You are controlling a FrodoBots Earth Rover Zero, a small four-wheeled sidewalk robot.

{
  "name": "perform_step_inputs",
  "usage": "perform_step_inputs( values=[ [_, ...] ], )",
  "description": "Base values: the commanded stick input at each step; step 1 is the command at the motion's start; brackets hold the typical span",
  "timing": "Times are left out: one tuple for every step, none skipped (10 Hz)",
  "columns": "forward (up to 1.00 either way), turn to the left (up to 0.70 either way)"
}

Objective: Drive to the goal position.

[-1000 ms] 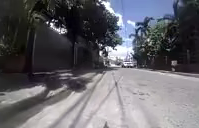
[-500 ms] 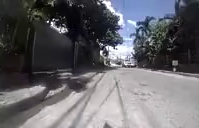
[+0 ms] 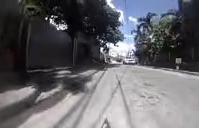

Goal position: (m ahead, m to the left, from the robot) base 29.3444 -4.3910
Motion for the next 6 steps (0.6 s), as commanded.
perform_step_inputs(
  values=[
    [1.00, 0.00],
    [1.00, -0.02],
    [1.00, -0.16],
    [1.00, -0.37],
    [1.00, -0.39],
    [1.00, -0.40]
  ],
)
